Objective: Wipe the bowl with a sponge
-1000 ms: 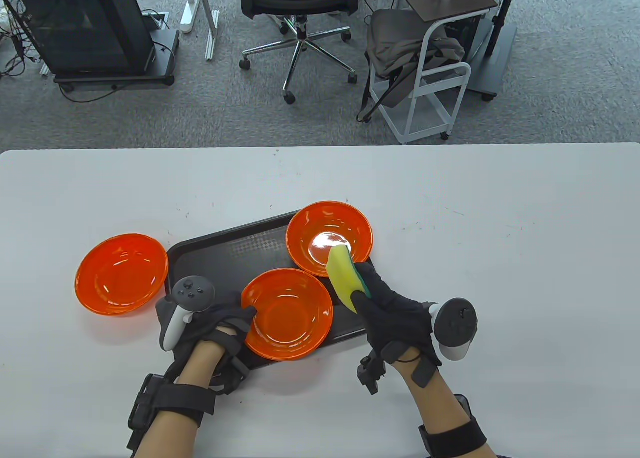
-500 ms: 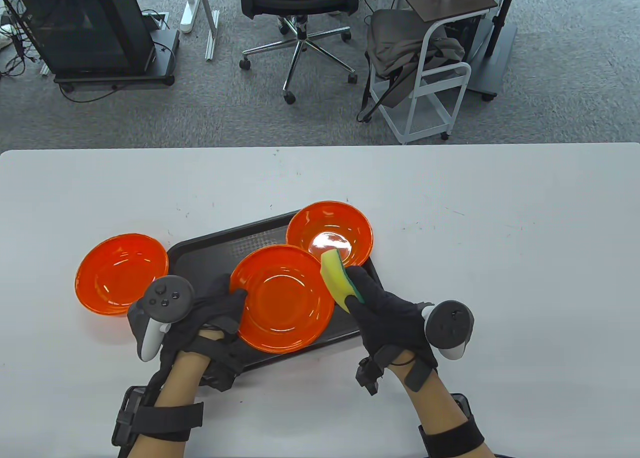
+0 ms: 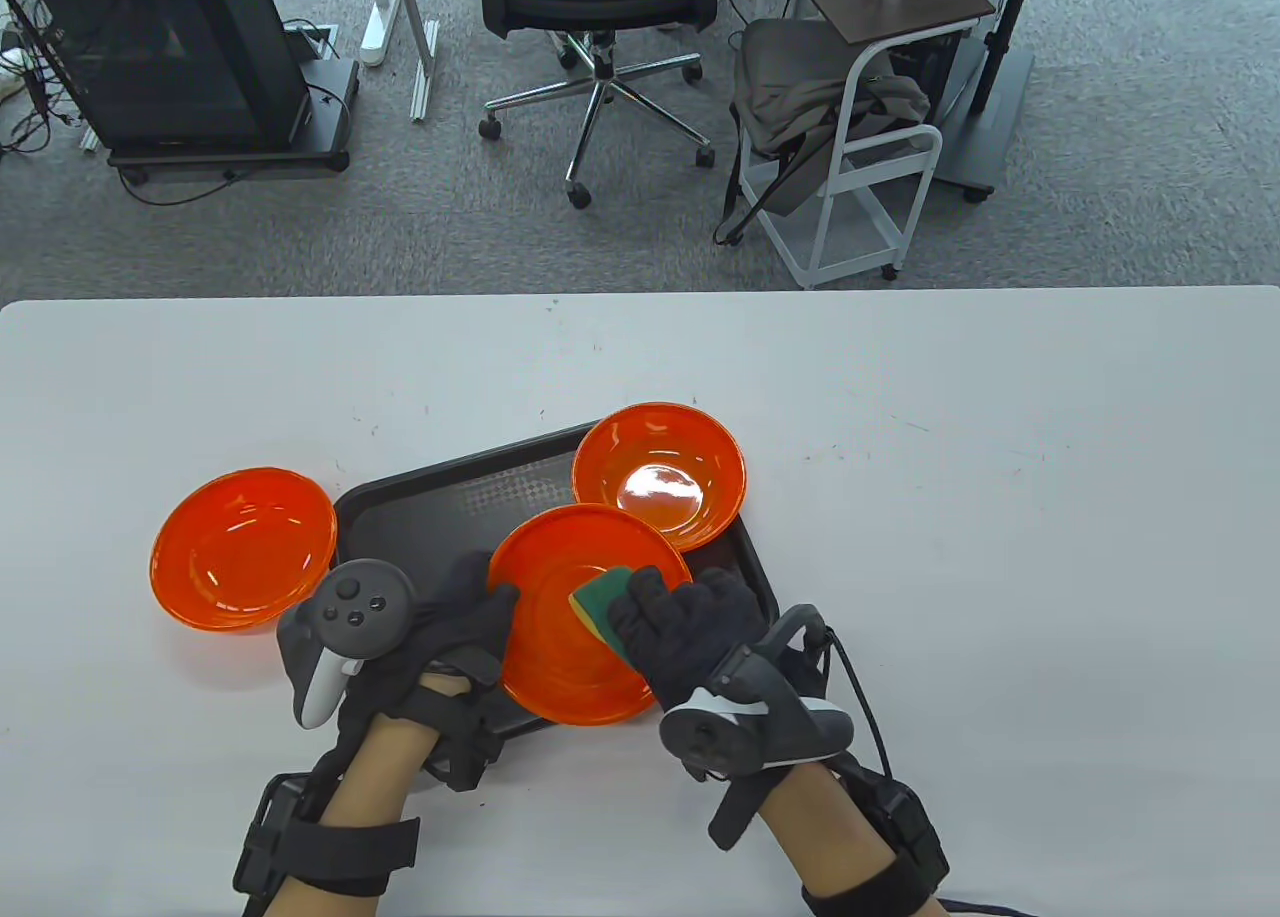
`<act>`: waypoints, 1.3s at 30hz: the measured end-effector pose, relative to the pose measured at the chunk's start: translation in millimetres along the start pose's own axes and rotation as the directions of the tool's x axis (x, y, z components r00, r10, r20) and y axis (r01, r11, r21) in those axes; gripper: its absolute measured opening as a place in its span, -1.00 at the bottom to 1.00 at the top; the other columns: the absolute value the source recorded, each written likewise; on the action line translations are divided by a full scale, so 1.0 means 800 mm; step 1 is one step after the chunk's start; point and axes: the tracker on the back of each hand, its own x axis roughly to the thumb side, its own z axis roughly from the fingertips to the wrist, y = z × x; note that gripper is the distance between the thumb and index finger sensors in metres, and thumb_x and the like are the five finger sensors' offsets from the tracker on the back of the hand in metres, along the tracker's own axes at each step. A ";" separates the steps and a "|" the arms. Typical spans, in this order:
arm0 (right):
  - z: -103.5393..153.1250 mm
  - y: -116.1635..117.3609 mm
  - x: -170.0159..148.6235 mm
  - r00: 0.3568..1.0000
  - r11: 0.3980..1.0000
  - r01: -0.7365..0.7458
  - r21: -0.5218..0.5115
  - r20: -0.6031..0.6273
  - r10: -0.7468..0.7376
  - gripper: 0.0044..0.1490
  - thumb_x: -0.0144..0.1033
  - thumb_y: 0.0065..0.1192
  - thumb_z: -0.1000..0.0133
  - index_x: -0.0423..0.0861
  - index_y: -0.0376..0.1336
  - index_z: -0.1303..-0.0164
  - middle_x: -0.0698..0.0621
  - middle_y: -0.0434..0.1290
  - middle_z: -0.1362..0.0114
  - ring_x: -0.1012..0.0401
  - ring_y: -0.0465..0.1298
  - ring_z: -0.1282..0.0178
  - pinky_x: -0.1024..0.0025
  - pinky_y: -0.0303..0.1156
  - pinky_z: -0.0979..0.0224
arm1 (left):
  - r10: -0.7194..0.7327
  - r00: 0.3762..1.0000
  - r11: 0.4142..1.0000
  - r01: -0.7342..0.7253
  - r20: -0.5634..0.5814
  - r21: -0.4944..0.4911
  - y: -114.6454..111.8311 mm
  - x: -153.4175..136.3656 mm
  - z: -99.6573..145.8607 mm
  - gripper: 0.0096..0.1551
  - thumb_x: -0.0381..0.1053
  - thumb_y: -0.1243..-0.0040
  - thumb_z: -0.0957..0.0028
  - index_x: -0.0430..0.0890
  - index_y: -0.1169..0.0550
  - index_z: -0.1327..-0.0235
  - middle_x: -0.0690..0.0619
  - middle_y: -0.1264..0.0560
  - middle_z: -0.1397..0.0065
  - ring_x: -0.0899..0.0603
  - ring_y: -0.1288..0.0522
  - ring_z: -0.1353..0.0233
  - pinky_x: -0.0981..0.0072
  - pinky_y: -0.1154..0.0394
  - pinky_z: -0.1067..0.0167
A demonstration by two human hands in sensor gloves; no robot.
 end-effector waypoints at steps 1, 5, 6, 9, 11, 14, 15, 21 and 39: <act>-0.004 0.003 0.004 0.999 0.999 -0.041 0.022 0.009 0.040 -0.39 -0.32 0.34 -0.13 -0.16 0.20 -0.37 -0.29 0.37 -0.50 -0.16 0.47 -0.24 -0.30 0.27 -0.34 | -0.017 1.000 1.000 0.017 0.004 -0.009 -0.001 0.003 0.001 -0.39 0.12 -0.19 -0.13 -0.21 -0.43 -0.31 0.01 -0.69 0.33 0.08 -0.70 0.65 0.36 -0.70 0.68; -0.016 0.014 0.012 0.994 0.989 -0.110 0.095 -0.006 0.111 -0.40 -0.32 0.32 -0.14 -0.15 0.20 -0.37 -0.29 0.38 -0.50 -0.17 0.46 -0.26 -0.31 0.25 -0.35 | -0.054 0.998 0.998 0.054 0.040 -0.016 -0.005 0.012 0.002 -0.39 0.13 -0.19 -0.12 -0.20 -0.45 -0.30 0.01 -0.69 0.34 0.08 -0.70 0.65 0.37 -0.70 0.68; -0.018 0.017 0.012 0.996 0.992 -0.088 0.096 -0.007 0.089 -0.40 -0.32 0.31 -0.15 -0.16 0.20 -0.37 -0.29 0.38 -0.49 -0.17 0.46 -0.26 -0.31 0.25 -0.35 | -0.070 0.996 0.998 0.070 0.051 -0.007 -0.006 0.014 0.002 -0.39 0.13 -0.19 -0.12 -0.20 -0.45 -0.30 0.01 -0.69 0.34 0.08 -0.70 0.65 0.37 -0.70 0.68; -0.019 0.020 0.013 0.999 0.996 -0.027 0.084 0.049 0.023 -0.40 -0.32 0.30 -0.15 -0.16 0.19 -0.38 -0.30 0.38 -0.49 -0.17 0.46 -0.26 -0.32 0.25 -0.35 | -0.074 0.996 0.997 0.074 0.059 -0.012 -0.009 0.016 0.002 -0.39 0.14 -0.19 -0.13 -0.19 -0.45 -0.31 0.01 -0.69 0.34 0.08 -0.70 0.65 0.37 -0.70 0.68; -0.019 0.022 0.015 0.995 0.997 0.033 0.073 0.091 -0.040 -0.40 -0.31 0.29 -0.16 -0.14 0.18 -0.39 -0.30 0.38 -0.49 -0.16 0.47 -0.26 -0.32 0.26 -0.35 | -0.070 0.996 0.997 0.071 0.063 -0.013 -0.011 0.015 0.001 -0.39 0.14 -0.19 -0.13 -0.18 -0.45 -0.32 0.01 -0.69 0.34 0.08 -0.70 0.65 0.37 -0.70 0.67; -0.020 0.022 0.022 0.978 0.987 0.140 0.081 0.144 -0.151 -0.41 -0.32 0.29 -0.15 -0.13 0.20 -0.38 -0.29 0.39 -0.49 -0.17 0.47 -0.26 -0.32 0.25 -0.35 | -0.075 0.995 0.997 0.076 0.061 -0.009 -0.013 0.015 0.000 -0.39 0.14 -0.19 -0.13 -0.17 -0.45 -0.33 0.01 -0.69 0.34 0.08 -0.70 0.65 0.37 -0.70 0.67; -0.020 0.022 0.025 0.971 0.980 0.172 0.104 0.150 -0.186 -0.42 -0.32 0.29 -0.15 -0.13 0.20 -0.37 -0.28 0.40 -0.48 -0.18 0.46 -0.27 -0.32 0.25 -0.35 | -0.080 0.995 0.997 0.080 0.055 -0.003 -0.011 0.014 0.000 -0.39 0.14 -0.19 -0.13 -0.17 -0.45 -0.33 0.01 -0.69 0.34 0.08 -0.70 0.65 0.36 -0.70 0.67; -0.019 0.022 0.029 0.952 0.927 0.266 0.266 0.081 -0.296 -0.44 -0.36 0.28 -0.14 -0.19 0.23 -0.34 -0.31 0.43 -0.44 -0.23 0.37 -0.31 -0.35 0.16 -0.39 | -0.093 0.995 0.996 0.093 0.027 0.004 -0.005 0.005 -0.001 -0.39 0.14 -0.21 -0.12 -0.17 -0.47 -0.31 0.00 -0.70 0.35 0.07 -0.70 0.65 0.35 -0.70 0.68; -0.014 0.019 0.007 0.998 0.996 -0.050 0.068 -0.023 0.052 -0.40 -0.25 0.27 -0.18 -0.15 0.18 -0.39 -0.28 0.41 -0.47 -0.17 0.44 -0.28 -0.34 0.23 -0.35 | -0.032 0.993 0.995 0.043 0.111 -0.092 -0.023 0.022 -0.002 -0.39 0.14 -0.19 -0.14 -0.16 -0.47 -0.34 -0.01 -0.69 0.35 0.07 -0.70 0.65 0.35 -0.70 0.67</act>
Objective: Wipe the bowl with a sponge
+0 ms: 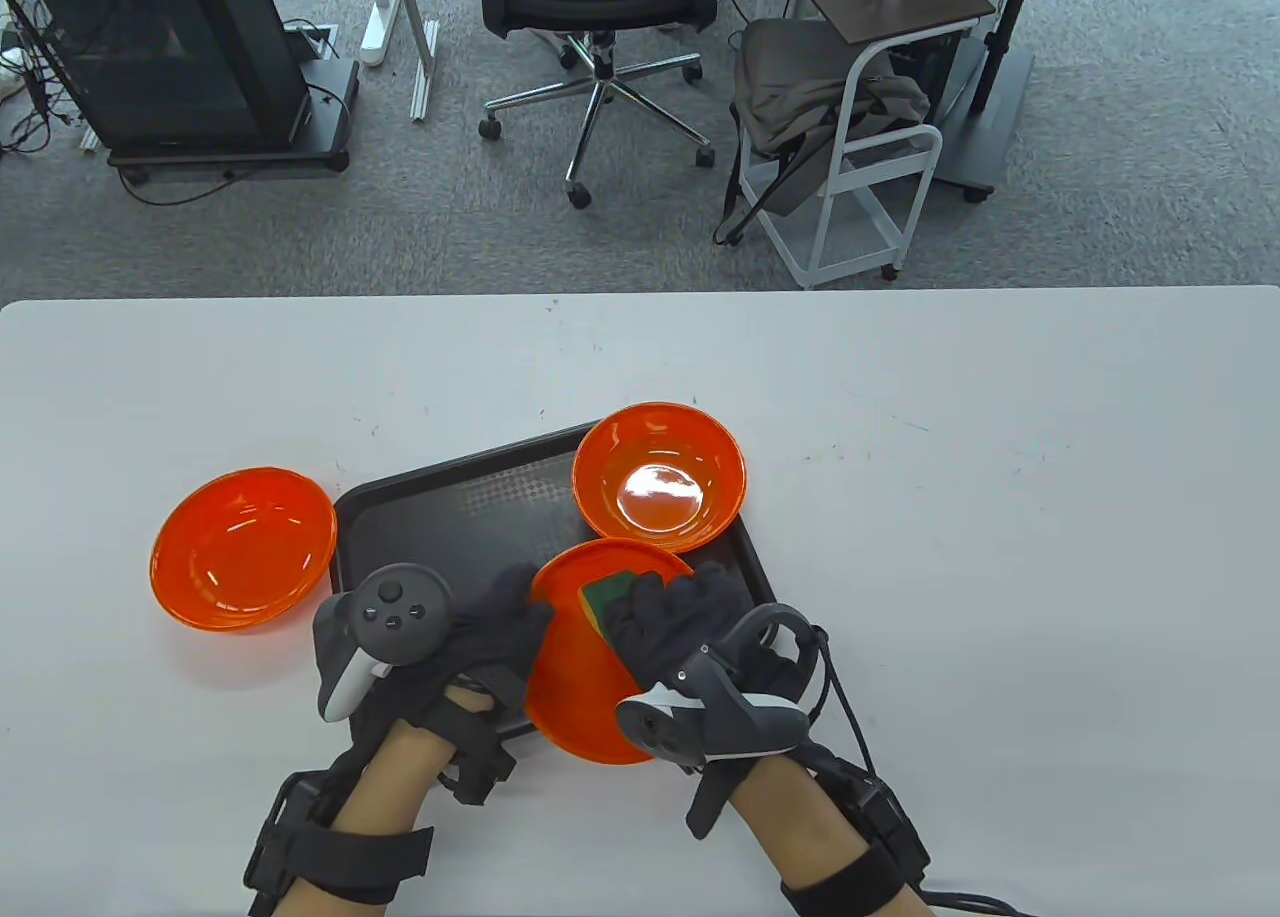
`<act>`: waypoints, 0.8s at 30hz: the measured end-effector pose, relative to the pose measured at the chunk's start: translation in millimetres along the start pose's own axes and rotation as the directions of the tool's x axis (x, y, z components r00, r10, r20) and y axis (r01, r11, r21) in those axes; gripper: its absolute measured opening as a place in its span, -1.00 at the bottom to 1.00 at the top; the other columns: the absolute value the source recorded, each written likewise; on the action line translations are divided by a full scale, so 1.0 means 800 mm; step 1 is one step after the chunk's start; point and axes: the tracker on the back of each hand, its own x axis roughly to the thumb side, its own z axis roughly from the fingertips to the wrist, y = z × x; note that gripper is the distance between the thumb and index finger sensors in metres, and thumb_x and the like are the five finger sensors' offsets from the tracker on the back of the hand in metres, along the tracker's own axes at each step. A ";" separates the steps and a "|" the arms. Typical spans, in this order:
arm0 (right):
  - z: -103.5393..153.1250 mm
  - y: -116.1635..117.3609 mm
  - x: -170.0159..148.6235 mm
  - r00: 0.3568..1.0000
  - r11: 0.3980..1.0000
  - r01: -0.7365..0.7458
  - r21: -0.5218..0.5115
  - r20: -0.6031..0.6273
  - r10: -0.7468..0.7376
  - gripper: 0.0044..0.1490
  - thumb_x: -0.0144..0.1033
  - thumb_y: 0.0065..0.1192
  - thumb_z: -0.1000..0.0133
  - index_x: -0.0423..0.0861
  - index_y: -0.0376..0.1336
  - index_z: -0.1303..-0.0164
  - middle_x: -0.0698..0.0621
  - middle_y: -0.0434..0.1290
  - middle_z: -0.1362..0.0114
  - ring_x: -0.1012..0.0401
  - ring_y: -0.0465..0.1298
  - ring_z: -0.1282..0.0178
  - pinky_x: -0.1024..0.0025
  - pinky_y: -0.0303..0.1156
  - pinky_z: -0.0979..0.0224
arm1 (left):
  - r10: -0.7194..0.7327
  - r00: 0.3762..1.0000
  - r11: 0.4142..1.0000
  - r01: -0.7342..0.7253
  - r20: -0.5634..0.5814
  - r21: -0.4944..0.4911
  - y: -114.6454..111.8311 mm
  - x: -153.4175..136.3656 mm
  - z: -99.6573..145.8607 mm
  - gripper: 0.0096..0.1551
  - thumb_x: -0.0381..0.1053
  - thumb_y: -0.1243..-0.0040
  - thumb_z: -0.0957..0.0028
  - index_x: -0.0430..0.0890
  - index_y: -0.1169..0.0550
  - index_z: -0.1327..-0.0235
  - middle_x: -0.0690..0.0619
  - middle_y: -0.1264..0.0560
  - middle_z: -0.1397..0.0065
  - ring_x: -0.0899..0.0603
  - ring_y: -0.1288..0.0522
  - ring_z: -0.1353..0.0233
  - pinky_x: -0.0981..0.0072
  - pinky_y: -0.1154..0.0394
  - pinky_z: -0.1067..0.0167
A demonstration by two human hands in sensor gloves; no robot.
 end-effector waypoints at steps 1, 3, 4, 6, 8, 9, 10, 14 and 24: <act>0.000 0.000 0.002 1.000 1.000 0.011 -0.014 0.017 -0.010 -0.40 -0.25 0.27 -0.18 -0.15 0.17 -0.39 -0.28 0.41 -0.47 -0.16 0.45 -0.28 -0.34 0.24 -0.35 | -0.001 1.000 1.000 0.001 0.002 0.002 -0.001 0.001 0.000 -0.39 0.14 -0.19 -0.14 -0.15 -0.47 -0.35 -0.01 -0.69 0.34 0.07 -0.70 0.64 0.35 -0.70 0.66; 0.000 -0.002 0.006 0.996 0.996 0.069 -0.048 0.061 -0.066 -0.40 -0.24 0.27 -0.18 -0.14 0.18 -0.39 -0.27 0.43 -0.46 -0.15 0.47 -0.27 -0.35 0.23 -0.35 | -0.022 1.000 1.000 0.022 0.015 0.019 -0.002 0.004 0.000 -0.39 0.15 -0.18 -0.14 -0.14 -0.46 -0.36 -0.01 -0.69 0.33 0.07 -0.70 0.64 0.35 -0.70 0.65; 0.001 -0.002 0.007 0.992 0.993 0.104 -0.052 0.077 -0.100 -0.40 -0.24 0.27 -0.18 -0.14 0.18 -0.39 -0.27 0.43 -0.46 -0.15 0.47 -0.27 -0.36 0.22 -0.36 | -0.030 0.999 0.999 0.029 0.017 0.027 -0.002 0.004 0.000 -0.39 0.15 -0.18 -0.14 -0.14 -0.46 -0.36 -0.01 -0.69 0.33 0.07 -0.70 0.64 0.35 -0.70 0.65; 0.001 -0.002 0.012 0.972 0.978 0.203 -0.052 0.131 -0.195 -0.40 -0.25 0.27 -0.18 -0.15 0.18 -0.39 -0.28 0.43 -0.45 -0.16 0.47 -0.27 -0.37 0.21 -0.36 | -0.039 0.999 0.998 0.039 0.013 0.050 -0.001 0.003 0.001 -0.39 0.16 -0.17 -0.14 -0.13 -0.46 -0.36 -0.01 -0.69 0.32 0.07 -0.70 0.61 0.35 -0.70 0.64; 0.002 -0.002 0.018 0.950 0.963 0.269 -0.012 0.168 -0.263 -0.40 -0.25 0.27 -0.18 -0.15 0.18 -0.38 -0.28 0.43 -0.45 -0.16 0.46 -0.28 -0.38 0.21 -0.36 | -0.043 0.999 0.996 0.043 0.008 0.079 0.003 0.001 0.002 -0.39 0.16 -0.18 -0.14 -0.13 -0.46 -0.36 -0.01 -0.69 0.32 0.07 -0.70 0.61 0.35 -0.70 0.64; 0.002 -0.002 0.022 0.941 0.957 0.288 0.018 0.181 -0.287 -0.41 -0.27 0.27 -0.18 -0.15 0.19 -0.38 -0.29 0.43 -0.45 -0.17 0.45 -0.28 -0.38 0.20 -0.36 | -0.049 0.999 0.995 0.049 0.000 0.091 0.006 -0.001 0.002 -0.39 0.16 -0.18 -0.14 -0.13 -0.46 -0.36 -0.01 -0.69 0.32 0.07 -0.70 0.62 0.34 -0.70 0.64; 0.002 -0.002 0.023 0.941 0.957 0.287 0.034 0.179 -0.288 -0.42 -0.27 0.27 -0.17 -0.15 0.20 -0.38 -0.28 0.43 -0.45 -0.17 0.45 -0.29 -0.39 0.19 -0.37 | -0.052 0.999 0.994 0.053 -0.005 0.095 0.008 -0.003 0.003 -0.39 0.16 -0.18 -0.14 -0.13 -0.46 -0.36 -0.01 -0.69 0.32 0.07 -0.70 0.61 0.34 -0.70 0.64; 0.001 -0.003 0.030 0.972 0.968 0.172 0.183 0.130 -0.197 -0.44 -0.31 0.25 -0.16 -0.13 0.22 -0.36 -0.27 0.37 -0.52 -0.22 0.34 -0.40 -0.43 0.09 -0.41 | -0.071 0.997 0.989 0.074 -0.027 0.131 0.017 -0.010 0.004 -0.39 0.16 -0.19 -0.14 -0.11 -0.47 -0.36 -0.01 -0.69 0.32 0.06 -0.70 0.61 0.34 -0.70 0.64; 0.001 0.000 0.014 0.997 0.960 0.053 0.275 -0.073 -0.034 -0.44 -0.34 0.26 -0.15 -0.20 0.23 -0.33 -0.31 0.33 -0.53 -0.26 0.29 -0.42 -0.45 0.05 -0.43 | -0.078 0.997 0.990 0.079 -0.014 0.115 0.021 -0.005 0.006 -0.40 0.16 -0.22 -0.12 -0.13 -0.50 -0.33 -0.01 -0.70 0.38 0.08 -0.69 0.68 0.35 -0.69 0.69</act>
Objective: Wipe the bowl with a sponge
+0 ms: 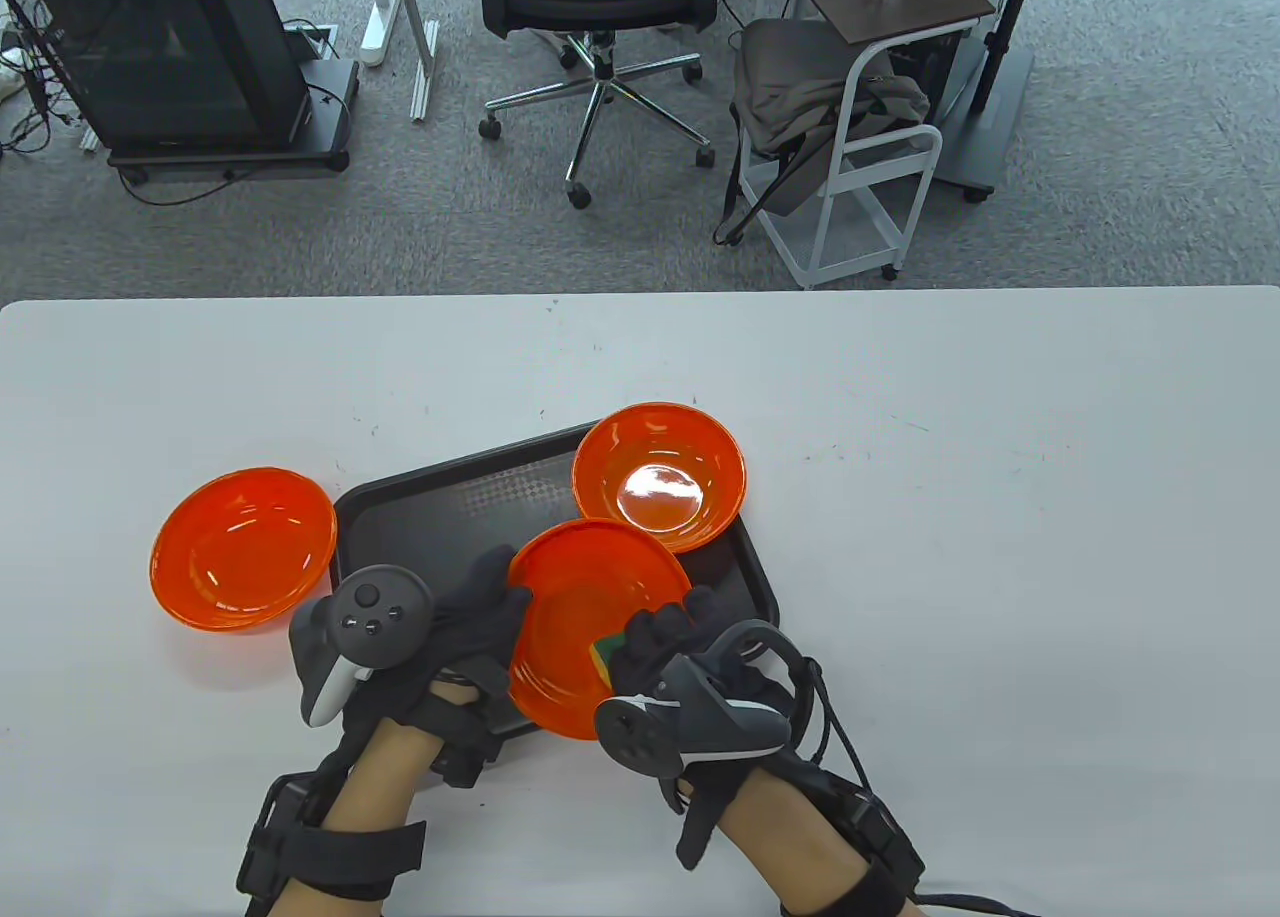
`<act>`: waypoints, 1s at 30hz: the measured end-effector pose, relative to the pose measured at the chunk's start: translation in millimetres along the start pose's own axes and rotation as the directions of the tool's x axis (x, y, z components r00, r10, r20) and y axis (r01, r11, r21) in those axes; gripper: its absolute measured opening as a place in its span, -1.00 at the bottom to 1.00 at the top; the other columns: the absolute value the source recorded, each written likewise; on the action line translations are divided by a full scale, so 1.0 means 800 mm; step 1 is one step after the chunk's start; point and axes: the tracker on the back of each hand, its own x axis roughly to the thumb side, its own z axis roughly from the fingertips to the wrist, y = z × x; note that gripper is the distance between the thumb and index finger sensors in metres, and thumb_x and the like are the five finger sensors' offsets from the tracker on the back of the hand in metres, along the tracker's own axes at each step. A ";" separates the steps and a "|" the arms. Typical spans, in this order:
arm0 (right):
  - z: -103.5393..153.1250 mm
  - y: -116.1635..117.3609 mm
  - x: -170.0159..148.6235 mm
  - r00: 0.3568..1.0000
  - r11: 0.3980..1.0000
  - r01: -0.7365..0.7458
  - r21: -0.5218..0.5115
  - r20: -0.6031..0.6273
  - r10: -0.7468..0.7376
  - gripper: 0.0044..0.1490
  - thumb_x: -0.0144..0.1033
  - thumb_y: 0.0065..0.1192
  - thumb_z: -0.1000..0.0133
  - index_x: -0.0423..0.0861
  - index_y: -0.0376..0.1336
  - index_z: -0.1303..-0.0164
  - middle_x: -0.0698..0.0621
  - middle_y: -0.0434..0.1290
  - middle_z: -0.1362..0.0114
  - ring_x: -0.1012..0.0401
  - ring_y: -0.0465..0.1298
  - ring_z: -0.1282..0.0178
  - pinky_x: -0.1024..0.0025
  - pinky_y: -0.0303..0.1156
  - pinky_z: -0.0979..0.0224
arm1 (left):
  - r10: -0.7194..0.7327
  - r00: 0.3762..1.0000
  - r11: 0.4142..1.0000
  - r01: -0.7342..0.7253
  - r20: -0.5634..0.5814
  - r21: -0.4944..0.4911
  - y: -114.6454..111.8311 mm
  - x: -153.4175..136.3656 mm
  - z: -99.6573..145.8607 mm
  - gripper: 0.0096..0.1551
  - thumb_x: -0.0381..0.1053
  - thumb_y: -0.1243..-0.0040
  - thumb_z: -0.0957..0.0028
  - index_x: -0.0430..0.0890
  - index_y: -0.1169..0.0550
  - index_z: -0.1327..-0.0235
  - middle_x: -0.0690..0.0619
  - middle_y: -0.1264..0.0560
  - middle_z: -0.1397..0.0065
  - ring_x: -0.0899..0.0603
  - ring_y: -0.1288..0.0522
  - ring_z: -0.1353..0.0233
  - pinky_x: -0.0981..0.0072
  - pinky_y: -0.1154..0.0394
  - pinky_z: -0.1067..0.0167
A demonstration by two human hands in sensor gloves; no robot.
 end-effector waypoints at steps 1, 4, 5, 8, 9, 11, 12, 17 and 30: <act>0.000 0.000 -0.002 0.999 1.000 -0.028 -0.015 -0.022 0.027 -0.44 -0.33 0.26 -0.15 -0.20 0.22 -0.34 -0.30 0.33 -0.53 -0.26 0.29 -0.42 -0.44 0.05 -0.43 | 0.000 1.000 1.000 0.000 0.006 -0.008 -0.001 0.002 0.000 -0.40 0.16 -0.22 -0.12 -0.14 -0.50 -0.33 -0.01 -0.70 0.39 0.08 -0.69 0.69 0.36 -0.69 0.69; -0.001 0.002 -0.009 0.996 0.995 -0.072 -0.073 -0.055 0.068 -0.43 -0.29 0.27 -0.17 -0.15 0.21 -0.36 -0.26 0.36 -0.53 -0.22 0.34 -0.41 -0.43 0.09 -0.42 | 0.005 1.000 0.999 -0.004 0.023 -0.033 -0.003 0.006 0.000 -0.40 0.16 -0.22 -0.12 -0.14 -0.51 -0.32 -0.01 -0.70 0.41 0.10 -0.67 0.71 0.37 -0.69 0.71; -0.002 0.002 -0.009 0.995 0.992 -0.081 -0.099 -0.058 0.076 -0.42 -0.28 0.27 -0.17 -0.14 0.20 -0.37 -0.26 0.38 -0.51 -0.20 0.37 -0.39 -0.42 0.12 -0.41 | 0.007 1.000 0.999 -0.006 0.028 -0.039 -0.004 0.007 0.000 -0.40 0.16 -0.22 -0.12 -0.14 -0.52 -0.31 -0.01 -0.70 0.42 0.10 -0.67 0.71 0.37 -0.69 0.72; -0.003 0.000 -0.009 0.996 0.977 -0.078 -0.200 -0.048 0.069 -0.41 -0.24 0.27 -0.18 -0.14 0.19 -0.38 -0.27 0.42 -0.46 -0.17 0.43 -0.33 -0.38 0.19 -0.38 | 0.049 0.998 0.996 -0.045 0.045 -0.079 -0.011 0.011 0.000 -0.39 0.16 -0.21 -0.12 -0.13 -0.51 -0.33 -0.01 -0.70 0.42 0.10 -0.67 0.71 0.37 -0.69 0.72; -0.003 -0.001 -0.008 0.997 0.972 -0.069 -0.223 -0.038 0.062 -0.40 -0.23 0.27 -0.18 -0.15 0.18 -0.38 -0.27 0.43 -0.45 -0.16 0.45 -0.32 -0.38 0.20 -0.38 | 0.059 0.997 0.995 -0.054 0.049 -0.087 -0.012 0.012 0.000 -0.39 0.16 -0.21 -0.12 -0.13 -0.51 -0.33 -0.01 -0.70 0.42 0.10 -0.68 0.71 0.37 -0.69 0.71; -0.003 -0.002 -0.005 0.999 0.959 -0.051 -0.278 -0.013 0.050 -0.40 -0.22 0.27 -0.18 -0.16 0.18 -0.38 -0.28 0.45 -0.43 -0.15 0.48 -0.30 -0.36 0.23 -0.36 | 0.063 0.996 0.994 -0.057 0.057 -0.092 -0.015 0.015 0.001 -0.39 0.17 -0.20 -0.13 -0.12 -0.50 -0.35 -0.02 -0.70 0.41 0.10 -0.68 0.70 0.37 -0.69 0.71; -0.003 -0.001 -0.004 1.000 0.953 -0.016 -0.302 0.017 0.022 -0.39 -0.21 0.26 -0.18 -0.16 0.18 -0.37 -0.27 0.46 -0.42 -0.14 0.49 -0.29 -0.36 0.24 -0.36 | 0.052 0.997 0.995 -0.046 0.065 -0.092 -0.017 0.017 0.001 -0.39 0.17 -0.20 -0.13 -0.12 -0.50 -0.35 -0.02 -0.70 0.41 0.10 -0.68 0.70 0.37 -0.69 0.71; -0.003 0.005 -0.005 0.973 0.908 0.214 -0.359 0.155 -0.168 -0.38 -0.21 0.26 -0.17 -0.21 0.17 -0.36 -0.30 0.47 -0.39 -0.14 0.50 -0.27 -0.37 0.23 -0.36 | 0.032 0.997 0.998 -0.029 0.070 -0.053 -0.022 0.019 0.002 -0.38 0.18 -0.18 -0.13 -0.09 -0.50 -0.37 -0.01 -0.70 0.39 0.10 -0.68 0.69 0.37 -0.69 0.70; 0.000 -0.002 0.011 0.900 0.910 0.374 -0.180 0.306 -0.309 -0.38 -0.23 0.26 -0.17 -0.17 0.17 -0.38 -0.27 0.45 -0.43 -0.17 0.45 -0.34 -0.39 0.21 -0.37 | 0.029 1.000 0.997 -0.030 0.008 0.075 -0.002 -0.004 0.001 -0.39 0.18 -0.17 -0.13 -0.10 -0.51 -0.35 0.00 -0.70 0.39 0.11 -0.68 0.69 0.38 -0.69 0.69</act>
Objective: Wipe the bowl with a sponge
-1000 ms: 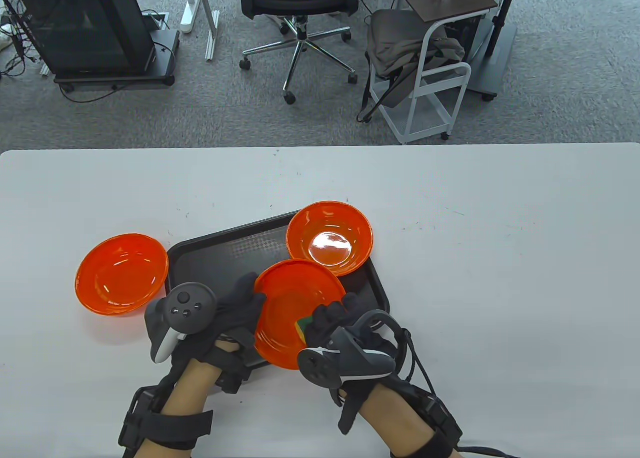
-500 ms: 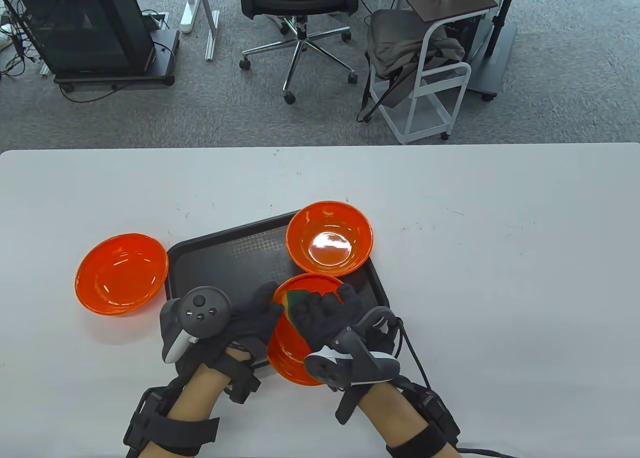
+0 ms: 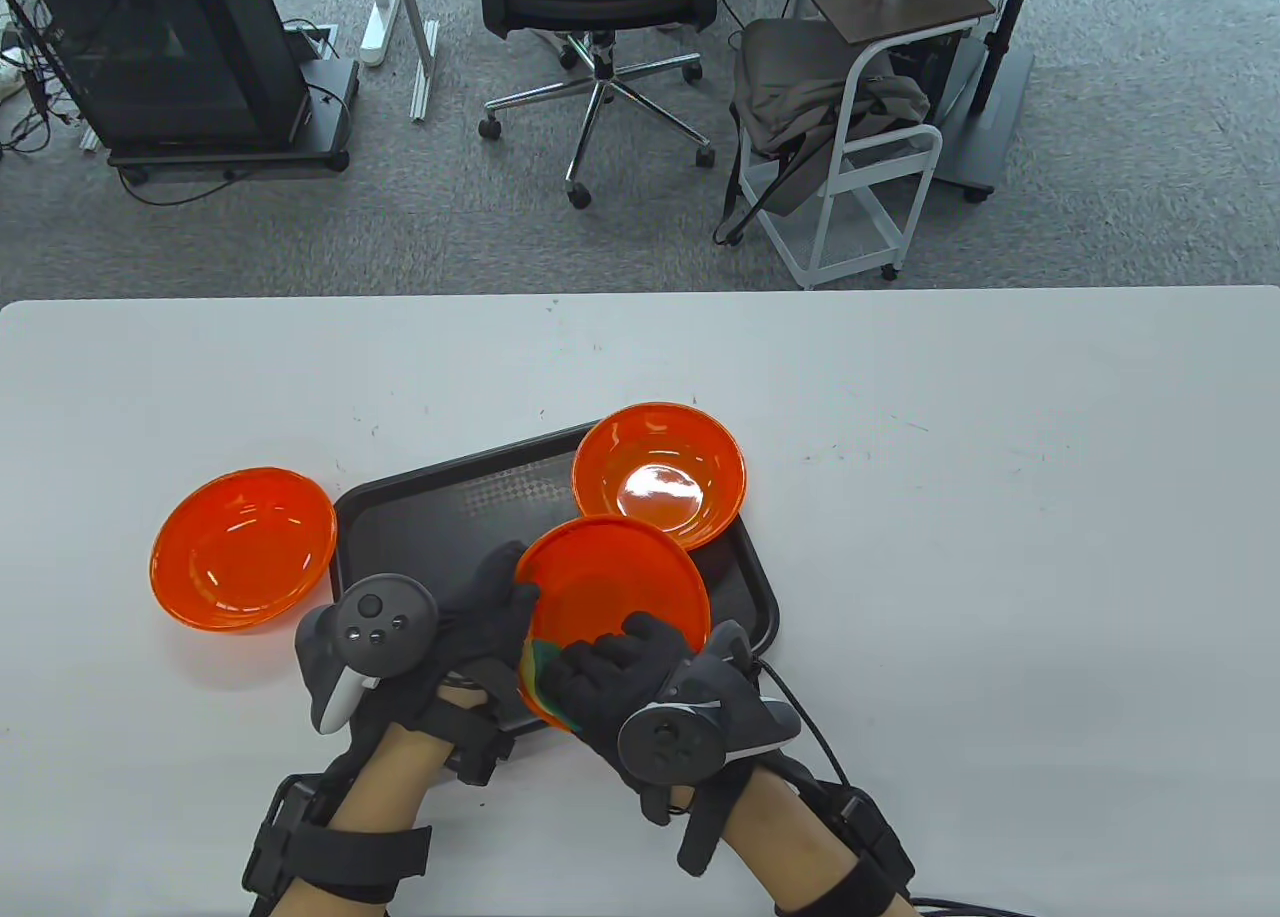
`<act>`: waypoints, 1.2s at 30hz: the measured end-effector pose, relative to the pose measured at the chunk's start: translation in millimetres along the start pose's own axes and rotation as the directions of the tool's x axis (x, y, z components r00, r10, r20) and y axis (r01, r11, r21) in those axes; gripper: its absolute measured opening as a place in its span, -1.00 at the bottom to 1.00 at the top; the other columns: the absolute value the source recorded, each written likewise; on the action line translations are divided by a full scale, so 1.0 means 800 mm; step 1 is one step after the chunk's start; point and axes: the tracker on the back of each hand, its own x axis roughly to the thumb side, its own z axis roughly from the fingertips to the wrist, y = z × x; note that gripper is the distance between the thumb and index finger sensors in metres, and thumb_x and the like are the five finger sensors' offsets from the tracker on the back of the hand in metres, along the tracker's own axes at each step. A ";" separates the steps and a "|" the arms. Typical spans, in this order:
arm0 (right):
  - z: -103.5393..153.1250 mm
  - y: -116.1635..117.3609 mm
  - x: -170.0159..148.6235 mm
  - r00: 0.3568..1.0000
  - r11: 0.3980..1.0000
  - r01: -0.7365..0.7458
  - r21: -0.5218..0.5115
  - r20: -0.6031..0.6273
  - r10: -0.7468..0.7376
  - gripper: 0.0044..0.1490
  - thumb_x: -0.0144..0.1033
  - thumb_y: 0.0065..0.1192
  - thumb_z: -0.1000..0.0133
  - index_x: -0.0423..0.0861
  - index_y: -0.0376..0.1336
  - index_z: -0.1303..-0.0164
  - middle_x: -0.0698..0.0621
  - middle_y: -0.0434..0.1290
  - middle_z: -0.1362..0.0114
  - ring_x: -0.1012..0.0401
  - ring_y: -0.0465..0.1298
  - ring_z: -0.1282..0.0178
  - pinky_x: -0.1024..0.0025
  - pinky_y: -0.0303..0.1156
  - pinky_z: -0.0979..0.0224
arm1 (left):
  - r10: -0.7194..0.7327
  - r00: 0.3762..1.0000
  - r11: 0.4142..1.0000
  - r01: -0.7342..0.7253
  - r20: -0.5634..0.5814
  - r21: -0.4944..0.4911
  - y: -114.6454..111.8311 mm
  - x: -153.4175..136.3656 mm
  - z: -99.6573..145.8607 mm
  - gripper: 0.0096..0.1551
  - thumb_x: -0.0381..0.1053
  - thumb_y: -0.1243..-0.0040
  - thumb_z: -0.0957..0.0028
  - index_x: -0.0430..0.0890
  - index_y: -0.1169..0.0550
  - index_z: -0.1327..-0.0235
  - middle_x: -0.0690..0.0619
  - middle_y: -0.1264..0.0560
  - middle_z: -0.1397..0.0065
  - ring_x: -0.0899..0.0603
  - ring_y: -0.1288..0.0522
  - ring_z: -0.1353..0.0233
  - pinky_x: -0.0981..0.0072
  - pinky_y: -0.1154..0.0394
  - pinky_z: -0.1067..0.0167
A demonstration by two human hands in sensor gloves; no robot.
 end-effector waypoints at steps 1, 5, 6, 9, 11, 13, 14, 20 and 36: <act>0.000 -0.001 0.000 1.000 1.000 -0.010 0.022 -0.010 0.010 -0.39 -0.23 0.26 -0.17 -0.16 0.17 -0.38 -0.27 0.44 -0.44 -0.17 0.43 -0.36 -0.40 0.19 -0.38 | -0.003 1.000 1.000 0.003 -0.004 0.005 0.002 -0.001 0.000 -0.39 0.18 -0.18 -0.13 -0.10 -0.51 -0.35 0.00 -0.70 0.39 0.10 -0.68 0.69 0.37 -0.69 0.69; 0.004 -0.005 0.000 0.994 0.990 -0.087 0.115 -0.054 0.094 -0.40 -0.25 0.27 -0.16 -0.11 0.18 -0.39 -0.24 0.42 -0.48 -0.21 0.34 -0.44 -0.44 0.11 -0.41 | -0.017 1.000 1.000 0.018 -0.019 0.020 0.010 -0.008 -0.002 -0.39 0.19 -0.17 -0.13 -0.10 -0.50 -0.35 0.00 -0.70 0.38 0.10 -0.68 0.68 0.38 -0.69 0.69; 0.006 -0.007 -0.001 0.991 0.986 -0.110 0.124 -0.066 0.119 -0.40 -0.26 0.26 -0.16 -0.11 0.18 -0.39 -0.24 0.41 -0.49 -0.21 0.33 -0.45 -0.45 0.09 -0.41 | -0.011 1.000 1.000 0.012 -0.026 0.025 0.012 -0.010 -0.002 -0.39 0.19 -0.17 -0.13 -0.10 -0.50 -0.35 0.00 -0.70 0.38 0.10 -0.68 0.69 0.38 -0.69 0.69; 0.011 -0.014 -0.006 0.970 0.971 -0.202 0.132 -0.109 0.217 -0.41 -0.27 0.26 -0.17 -0.09 0.19 -0.40 -0.25 0.36 -0.53 -0.23 0.27 -0.49 -0.47 0.04 -0.42 | 0.016 0.999 0.999 -0.014 -0.042 0.046 0.019 -0.017 -0.001 -0.39 0.18 -0.17 -0.13 -0.10 -0.49 -0.36 -0.01 -0.70 0.38 0.11 -0.68 0.69 0.38 -0.69 0.69; 0.016 -0.019 -0.010 0.945 0.952 -0.281 0.119 -0.140 0.296 -0.41 -0.27 0.25 -0.17 -0.07 0.18 -0.40 -0.23 0.32 -0.56 -0.24 0.24 -0.52 -0.48 0.02 -0.43 | 0.040 0.998 0.997 -0.037 -0.051 0.062 0.024 -0.021 0.000 -0.39 0.18 -0.17 -0.13 -0.10 -0.49 -0.36 0.00 -0.70 0.40 0.12 -0.67 0.70 0.39 -0.69 0.70; 0.020 -0.026 -0.014 0.928 0.943 -0.323 0.081 -0.170 0.333 -0.41 -0.27 0.26 -0.17 -0.06 0.18 -0.41 -0.23 0.30 -0.58 -0.24 0.23 -0.53 -0.49 0.01 -0.43 | 0.070 0.996 0.995 -0.066 -0.060 0.069 0.028 -0.025 0.001 -0.38 0.18 -0.17 -0.13 -0.11 -0.49 -0.36 0.00 -0.70 0.40 0.13 -0.66 0.71 0.39 -0.68 0.71; 0.023 -0.030 -0.016 0.920 0.939 -0.341 0.055 -0.187 0.345 -0.41 -0.27 0.26 -0.17 -0.05 0.18 -0.41 -0.22 0.30 -0.58 -0.24 0.22 -0.54 -0.49 0.01 -0.44 | 0.090 0.994 0.994 -0.086 -0.066 0.070 0.029 -0.027 0.001 -0.38 0.18 -0.17 -0.13 -0.11 -0.49 -0.36 0.00 -0.70 0.41 0.13 -0.66 0.71 0.39 -0.68 0.71; 0.040 -0.049 -0.033 0.888 0.904 -0.413 -0.108 -0.268 0.373 -0.40 -0.25 0.26 -0.17 -0.05 0.17 -0.41 -0.21 0.35 -0.55 -0.20 0.31 -0.49 -0.46 0.07 -0.43 | 0.185 0.980 0.981 -0.180 -0.067 0.074 0.031 -0.036 0.001 -0.38 0.16 -0.16 -0.13 -0.13 -0.48 -0.37 -0.01 -0.69 0.40 0.11 -0.66 0.70 0.37 -0.68 0.69; 0.084 -0.043 -0.107 0.748 0.630 0.411 -0.659 -0.152 -0.646 -0.38 -0.24 0.27 -0.19 -0.19 0.16 -0.40 -0.31 0.44 -0.42 -0.20 0.52 -0.26 -0.37 0.29 -0.32 | 0.485 0.874 0.873 -0.485 0.014 0.041 0.021 -0.051 -0.002 -0.37 0.17 -0.15 -0.14 -0.17 -0.48 -0.35 -0.01 -0.69 0.40 0.11 -0.66 0.69 0.36 -0.68 0.68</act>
